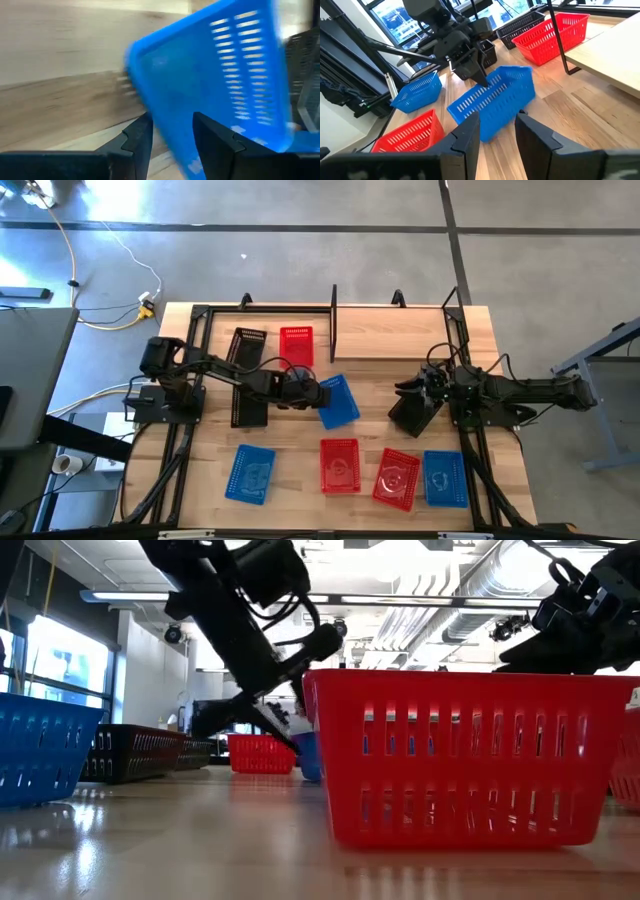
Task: Stack baskets on shelf by color
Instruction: Put the top middle blue bin on the shelf
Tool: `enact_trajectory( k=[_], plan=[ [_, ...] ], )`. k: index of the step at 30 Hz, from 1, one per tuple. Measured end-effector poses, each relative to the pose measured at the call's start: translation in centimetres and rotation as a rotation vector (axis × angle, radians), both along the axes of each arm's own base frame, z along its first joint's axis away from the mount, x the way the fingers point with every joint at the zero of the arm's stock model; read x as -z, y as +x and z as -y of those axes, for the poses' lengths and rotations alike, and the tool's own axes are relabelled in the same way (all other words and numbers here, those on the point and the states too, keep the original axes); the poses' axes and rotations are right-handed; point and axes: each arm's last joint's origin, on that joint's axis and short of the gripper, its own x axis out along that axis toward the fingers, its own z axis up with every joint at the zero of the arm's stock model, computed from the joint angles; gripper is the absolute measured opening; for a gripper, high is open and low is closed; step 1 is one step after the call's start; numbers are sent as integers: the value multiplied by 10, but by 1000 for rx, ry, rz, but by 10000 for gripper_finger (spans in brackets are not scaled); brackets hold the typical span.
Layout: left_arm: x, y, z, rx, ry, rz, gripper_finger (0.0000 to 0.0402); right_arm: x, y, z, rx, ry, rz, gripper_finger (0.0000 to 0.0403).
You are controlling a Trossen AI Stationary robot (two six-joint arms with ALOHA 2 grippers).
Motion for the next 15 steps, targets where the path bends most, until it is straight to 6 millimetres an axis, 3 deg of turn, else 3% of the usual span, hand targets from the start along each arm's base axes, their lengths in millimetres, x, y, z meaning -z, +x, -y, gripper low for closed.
enact_trajectory(
  k=[7, 15],
  plan=[
    [5, 2, -1, -3, -7, 5, 122, 0, 0, 0, 0, 0, 1, 110],
    [4, 3, -2, 6, 38, 3, 51, -1, 0, 0, 25, 143, 15, 110]
  ],
)
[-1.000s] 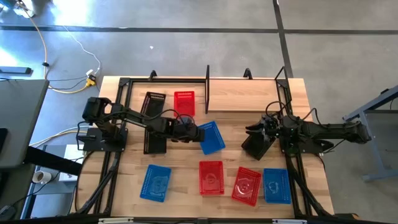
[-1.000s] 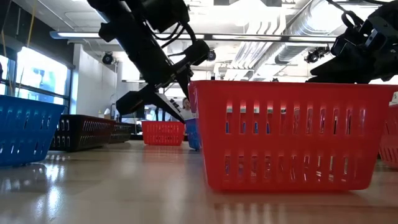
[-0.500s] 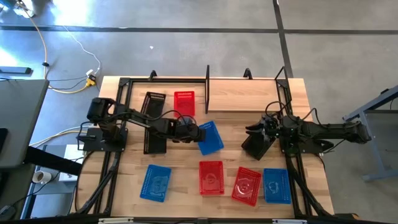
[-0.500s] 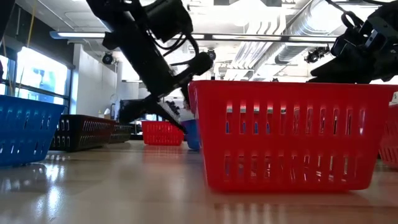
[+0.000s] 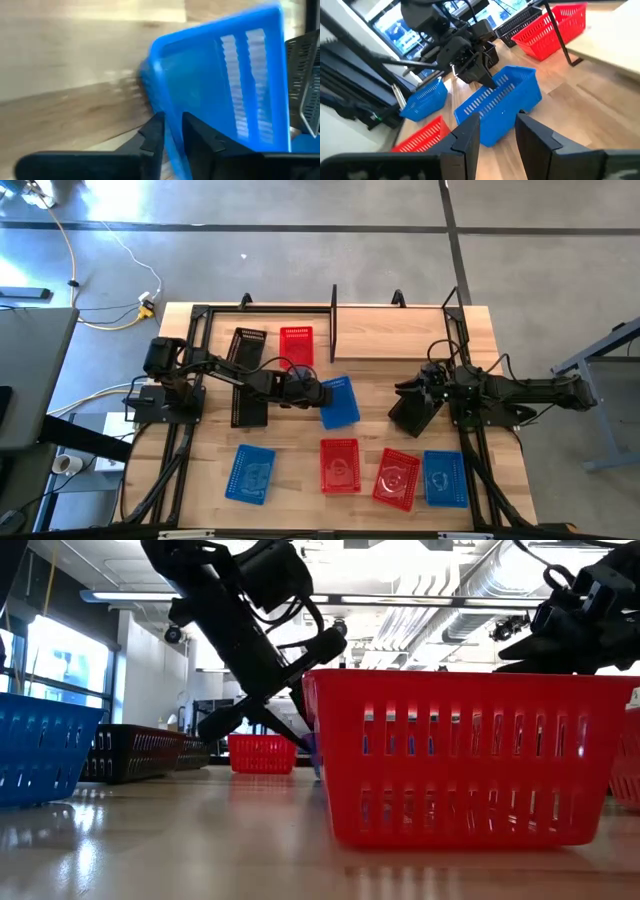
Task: Stack baskets on shelf by color
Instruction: Put the top middle blue bin on the shelf
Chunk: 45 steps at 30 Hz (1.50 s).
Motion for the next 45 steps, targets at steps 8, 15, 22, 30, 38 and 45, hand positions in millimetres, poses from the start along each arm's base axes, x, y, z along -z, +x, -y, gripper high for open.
enact_trajectory(
  k=[8, 15, 22, 30, 38, 45],
  plan=[
    [-1, 2, -1, -8, 28, 18, 10, 0, 0, 0, 18, 80, 5, 110],
    [-8, 8, 0, 24, 65, 98, 4, -4, 1, 0, 23, 129, 43, 110],
    [-17, 6, 0, 59, 101, 109, 3, -18, 1, 0, 18, 200, 197, 110],
    [-54, 5, 0, 112, 183, 139, 2, -31, 1, 0, 6, 270, 314, 110],
    [-86, 6, -1, 176, 237, 118, 2, -69, 0, 0, 16, 141, 315, 110],
    [-108, 5, -4, 237, 264, -6, 2, -97, 5, 1, 28, 69, 212, 110]
  ],
)
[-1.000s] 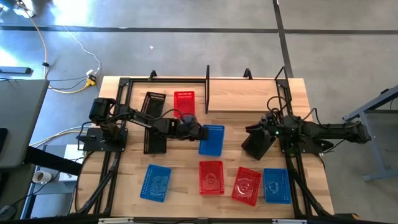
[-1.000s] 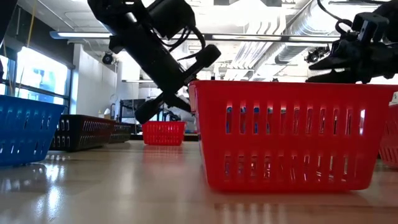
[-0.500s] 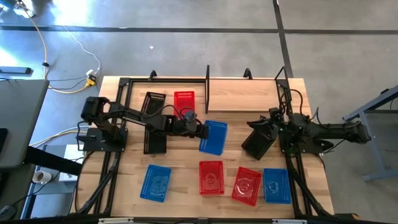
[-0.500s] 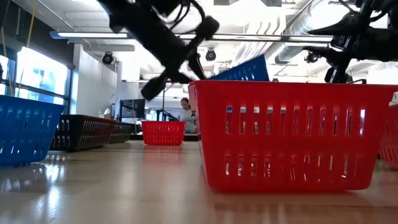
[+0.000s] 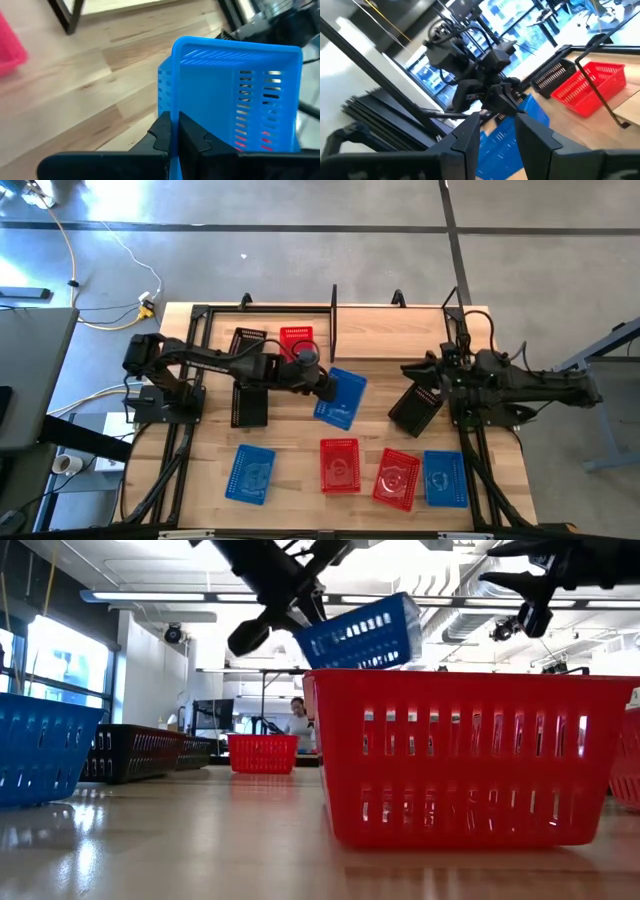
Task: Stack baskets on shelf by color
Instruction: Put the top middle blue bin on the shelf
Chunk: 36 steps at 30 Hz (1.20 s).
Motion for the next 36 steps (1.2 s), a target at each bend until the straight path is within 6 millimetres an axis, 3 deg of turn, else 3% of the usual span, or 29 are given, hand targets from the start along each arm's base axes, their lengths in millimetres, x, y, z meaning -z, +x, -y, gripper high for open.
enact_trajectory(
  k=[9, 23, 28, 36],
  plan=[
    [-26, -4, -1, 66, 30, -130, 1, -25, 19, -1, -63, -22, -157, 110],
    [-27, -9, -21, 31, 42, -172, 1, -47, 59, -10, -239, -134, -330, 110],
    [-28, -10, -28, -34, 8, -155, 1, -59, 72, -20, -321, -247, -354, 110],
    [-28, -9, -22, -115, -27, -125, 1, -83, 100, -33, -420, -525, -322, 110]
  ],
)
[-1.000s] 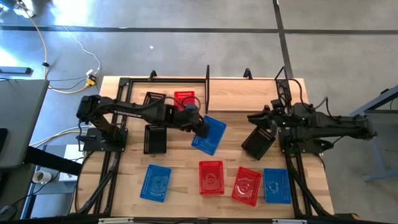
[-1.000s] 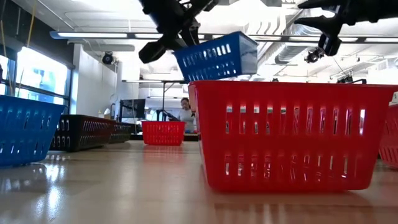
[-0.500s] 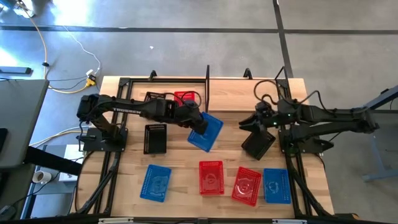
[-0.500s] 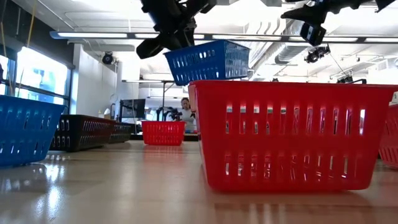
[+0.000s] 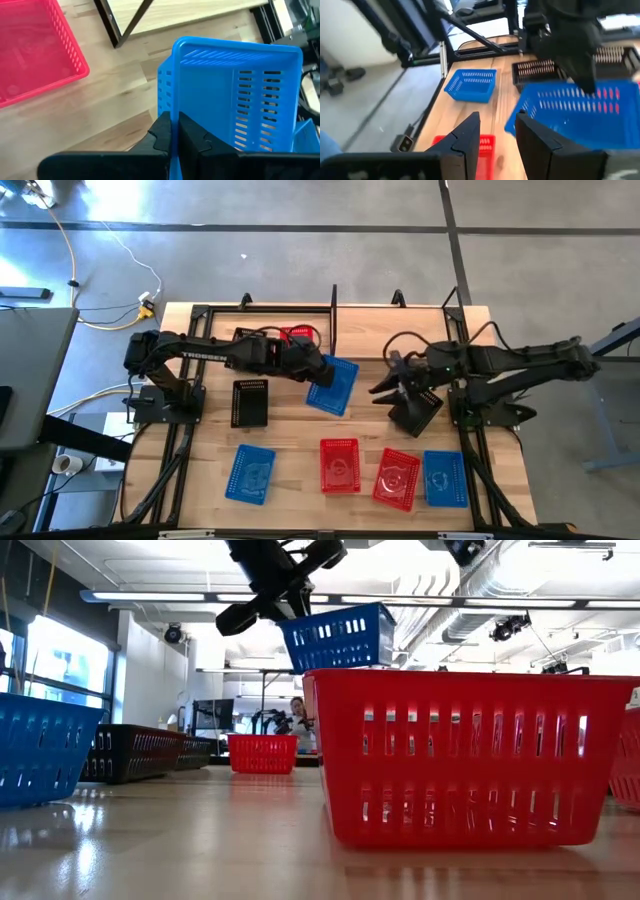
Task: Stack baskets on shelf by color
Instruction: Put the top middle blue bin on the shelf
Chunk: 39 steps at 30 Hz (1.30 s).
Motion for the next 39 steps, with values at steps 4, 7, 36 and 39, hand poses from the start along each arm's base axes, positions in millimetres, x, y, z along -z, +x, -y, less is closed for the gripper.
enact_trajectory(
  k=[4, 7, 36, 39],
  plan=[
    [0, 1, 5, -39, -2, 13, 1, -6, 16, -8, -72, -112, 2, 110],
    [0, 1, 9, -73, 7, 19, 1, -5, 29, -14, -119, -179, -34, 110],
    [1, 0, 18, -200, 12, 40, 1, 52, 92, -28, -2, -420, -254, 135],
    [2, 0, 17, -202, 14, 37, 1, 52, 92, -27, -10, -412, -255, 142]
  ],
)
